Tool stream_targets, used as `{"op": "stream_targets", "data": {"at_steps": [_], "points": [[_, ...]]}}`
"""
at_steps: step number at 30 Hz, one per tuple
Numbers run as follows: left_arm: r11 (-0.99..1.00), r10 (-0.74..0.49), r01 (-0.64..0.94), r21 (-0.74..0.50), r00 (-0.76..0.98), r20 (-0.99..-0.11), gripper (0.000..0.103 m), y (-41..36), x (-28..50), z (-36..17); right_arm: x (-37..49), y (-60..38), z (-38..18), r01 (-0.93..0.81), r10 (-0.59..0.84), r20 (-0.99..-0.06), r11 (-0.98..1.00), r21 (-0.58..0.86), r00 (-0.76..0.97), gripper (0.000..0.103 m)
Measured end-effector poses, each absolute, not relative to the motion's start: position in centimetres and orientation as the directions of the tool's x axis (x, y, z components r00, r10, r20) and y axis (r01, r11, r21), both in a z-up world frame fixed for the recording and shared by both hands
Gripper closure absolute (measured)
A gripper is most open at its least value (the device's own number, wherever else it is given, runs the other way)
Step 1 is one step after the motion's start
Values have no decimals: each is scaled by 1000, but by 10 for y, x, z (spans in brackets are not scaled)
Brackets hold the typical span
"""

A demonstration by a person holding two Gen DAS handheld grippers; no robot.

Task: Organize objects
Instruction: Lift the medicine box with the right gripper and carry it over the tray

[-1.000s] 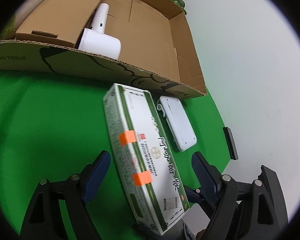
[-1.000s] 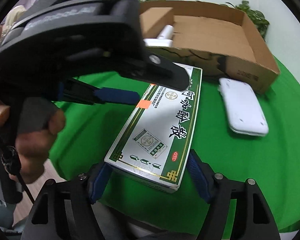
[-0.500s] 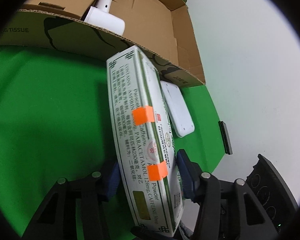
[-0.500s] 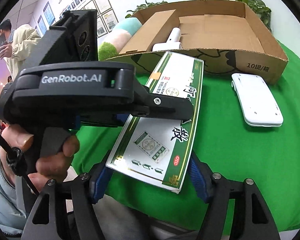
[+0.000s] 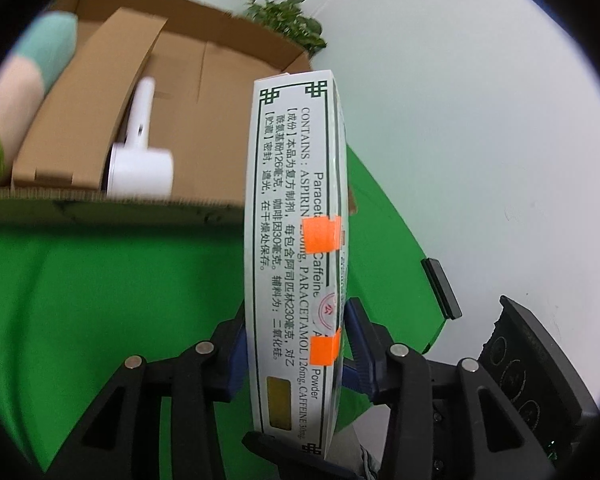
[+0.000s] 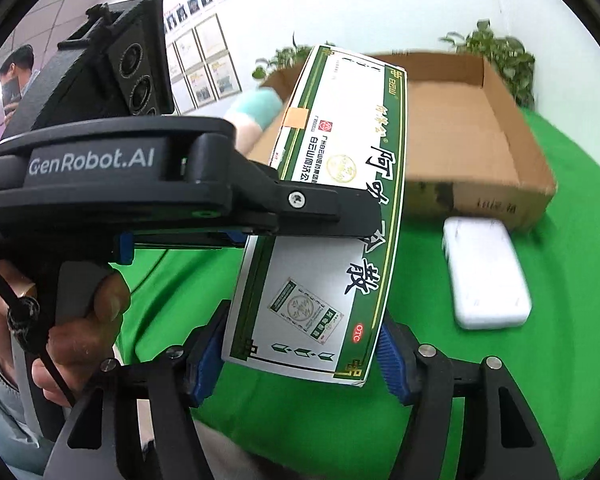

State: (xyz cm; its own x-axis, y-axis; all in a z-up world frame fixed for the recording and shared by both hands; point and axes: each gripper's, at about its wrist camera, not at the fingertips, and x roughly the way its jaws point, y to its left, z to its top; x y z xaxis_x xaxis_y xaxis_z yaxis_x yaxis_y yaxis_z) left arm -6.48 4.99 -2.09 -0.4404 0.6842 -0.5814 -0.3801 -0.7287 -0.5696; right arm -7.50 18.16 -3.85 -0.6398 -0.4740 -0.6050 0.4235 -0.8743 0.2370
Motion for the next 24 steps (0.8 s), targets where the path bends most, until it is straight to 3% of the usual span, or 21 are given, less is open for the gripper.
{"op": "stream_targets", "data": {"at_steps": [14,24], "points": [[-768,640,-478,-426,-581,-502,61,55,-103,84,-138,198,50,468,-505,-441,-861,200,-742,41],[-793,609,-469,-389,-621,-493,61,39,-143,116,-175,190,88,499,-539,-425,-840,212,-727,41]]}}
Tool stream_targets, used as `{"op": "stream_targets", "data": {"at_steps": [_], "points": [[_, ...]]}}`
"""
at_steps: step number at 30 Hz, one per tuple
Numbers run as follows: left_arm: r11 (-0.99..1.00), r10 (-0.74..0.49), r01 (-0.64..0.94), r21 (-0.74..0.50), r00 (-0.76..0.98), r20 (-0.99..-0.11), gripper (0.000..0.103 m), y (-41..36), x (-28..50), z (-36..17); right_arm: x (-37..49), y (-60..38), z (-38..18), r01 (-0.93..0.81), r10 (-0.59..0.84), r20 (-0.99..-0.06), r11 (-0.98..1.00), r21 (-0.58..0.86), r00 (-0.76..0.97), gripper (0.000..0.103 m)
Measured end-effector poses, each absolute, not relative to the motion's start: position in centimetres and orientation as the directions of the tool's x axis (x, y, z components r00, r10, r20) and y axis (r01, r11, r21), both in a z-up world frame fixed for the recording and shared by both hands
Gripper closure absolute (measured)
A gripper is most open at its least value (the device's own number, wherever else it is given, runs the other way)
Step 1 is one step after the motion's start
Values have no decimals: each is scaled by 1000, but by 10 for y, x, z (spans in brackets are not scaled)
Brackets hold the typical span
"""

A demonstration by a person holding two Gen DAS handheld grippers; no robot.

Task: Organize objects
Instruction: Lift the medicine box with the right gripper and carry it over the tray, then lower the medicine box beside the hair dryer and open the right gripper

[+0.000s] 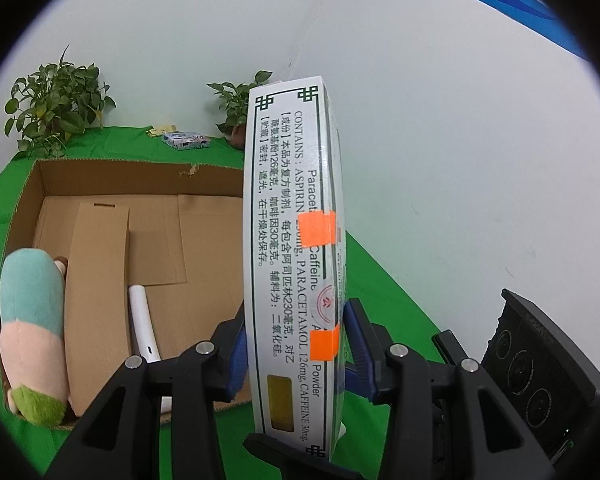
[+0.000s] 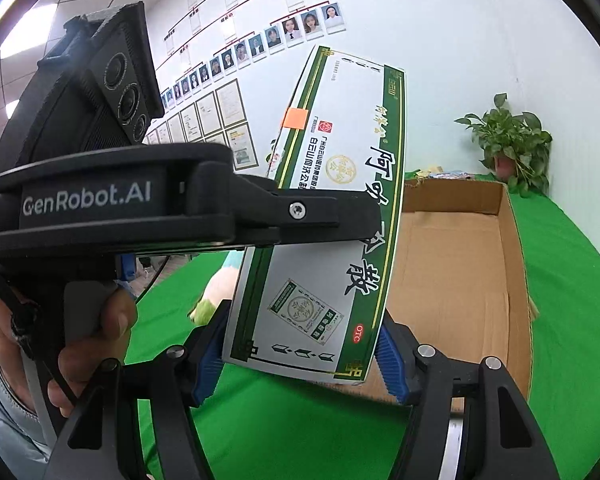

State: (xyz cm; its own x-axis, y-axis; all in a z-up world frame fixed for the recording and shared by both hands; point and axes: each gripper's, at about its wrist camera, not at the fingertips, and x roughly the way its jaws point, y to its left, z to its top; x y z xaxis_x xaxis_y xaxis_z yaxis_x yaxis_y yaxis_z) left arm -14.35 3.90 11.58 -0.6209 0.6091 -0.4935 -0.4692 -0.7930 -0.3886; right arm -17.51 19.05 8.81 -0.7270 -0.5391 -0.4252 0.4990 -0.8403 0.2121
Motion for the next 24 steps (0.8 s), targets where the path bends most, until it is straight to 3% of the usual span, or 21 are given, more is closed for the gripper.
{"op": "stream_targets", "data": {"at_steps": [8,24], "points": [[-806,592,-436,-402,-621,-514,61,34,-172,110,-209,184,100,507,-561,-462,-825,248,-686,40],[-809,587,-324,-490,-491,-644,61,44,-237,28,-288,192,30,418,-576,-617,-816,399,-536,40]]}}
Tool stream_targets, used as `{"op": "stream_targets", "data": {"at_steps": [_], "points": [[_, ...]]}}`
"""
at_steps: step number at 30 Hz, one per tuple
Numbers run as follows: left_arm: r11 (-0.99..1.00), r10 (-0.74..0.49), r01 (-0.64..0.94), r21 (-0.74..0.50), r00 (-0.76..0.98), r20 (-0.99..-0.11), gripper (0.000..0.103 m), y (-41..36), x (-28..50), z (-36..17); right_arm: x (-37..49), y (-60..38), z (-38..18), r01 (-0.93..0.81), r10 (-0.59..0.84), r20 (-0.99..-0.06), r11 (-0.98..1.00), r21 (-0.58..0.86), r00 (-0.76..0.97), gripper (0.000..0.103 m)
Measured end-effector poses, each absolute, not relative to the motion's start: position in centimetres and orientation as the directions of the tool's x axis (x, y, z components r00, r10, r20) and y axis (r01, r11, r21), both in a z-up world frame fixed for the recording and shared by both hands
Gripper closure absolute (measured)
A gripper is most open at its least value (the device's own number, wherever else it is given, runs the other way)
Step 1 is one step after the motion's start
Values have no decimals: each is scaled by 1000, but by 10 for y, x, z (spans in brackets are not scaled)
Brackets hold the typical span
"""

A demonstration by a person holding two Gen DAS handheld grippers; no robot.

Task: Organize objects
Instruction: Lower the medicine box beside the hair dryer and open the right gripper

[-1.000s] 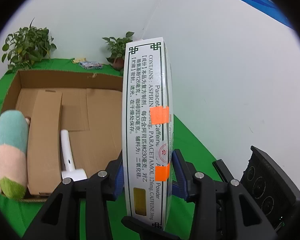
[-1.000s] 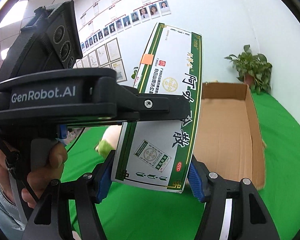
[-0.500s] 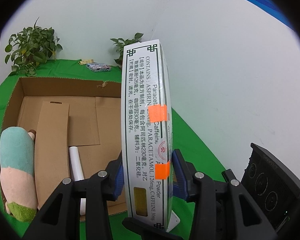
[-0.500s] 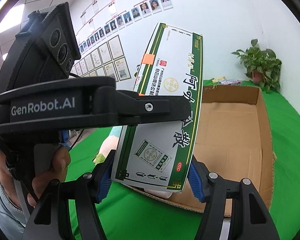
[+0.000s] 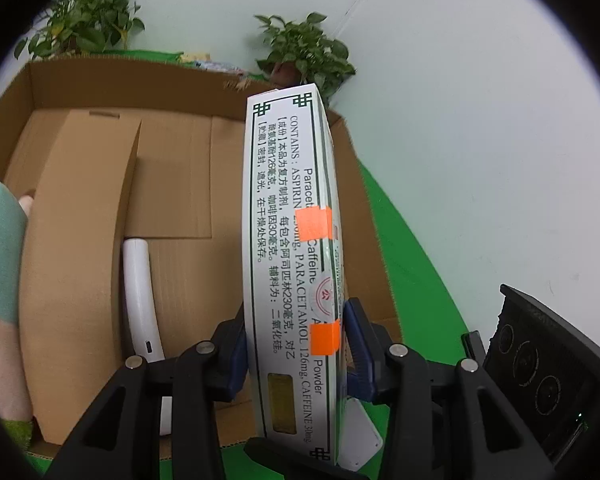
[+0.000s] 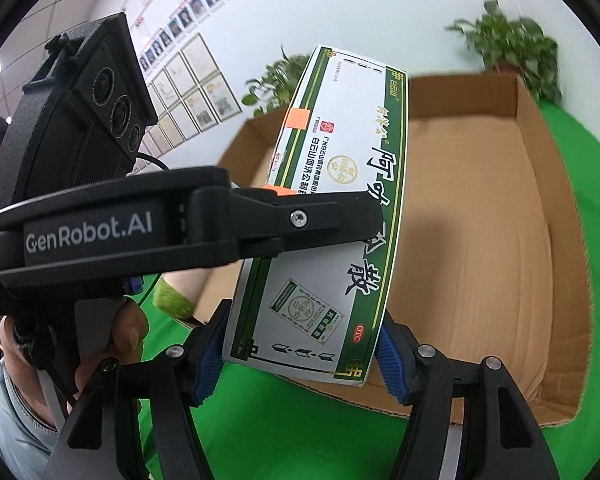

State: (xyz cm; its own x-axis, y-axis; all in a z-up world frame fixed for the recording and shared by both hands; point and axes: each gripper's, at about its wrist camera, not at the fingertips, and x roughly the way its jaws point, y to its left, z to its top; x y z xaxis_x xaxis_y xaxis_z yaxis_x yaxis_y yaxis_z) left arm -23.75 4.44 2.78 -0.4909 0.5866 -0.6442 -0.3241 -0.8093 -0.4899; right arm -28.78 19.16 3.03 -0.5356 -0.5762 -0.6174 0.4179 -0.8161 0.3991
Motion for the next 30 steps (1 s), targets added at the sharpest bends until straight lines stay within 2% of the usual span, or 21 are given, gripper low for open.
{"op": "stream_targets", "data": {"at_steps": [16,23,30], "points": [[-817,576,-232,-528,-379,-725,61,52,-265,-34,-330,189,-11,345,-579,-694,-814,467,-428,41],[-823,567,-232,-518,-378,-732,58,50,-260,-30,-338,182,-4,349,-577,-696,-815,463,-426,41],[-862,503,-201,-465,-445,-741,59,25,-257,-16,-355,168,-1,322,-519,-746,-852,413,-418,41]]}}
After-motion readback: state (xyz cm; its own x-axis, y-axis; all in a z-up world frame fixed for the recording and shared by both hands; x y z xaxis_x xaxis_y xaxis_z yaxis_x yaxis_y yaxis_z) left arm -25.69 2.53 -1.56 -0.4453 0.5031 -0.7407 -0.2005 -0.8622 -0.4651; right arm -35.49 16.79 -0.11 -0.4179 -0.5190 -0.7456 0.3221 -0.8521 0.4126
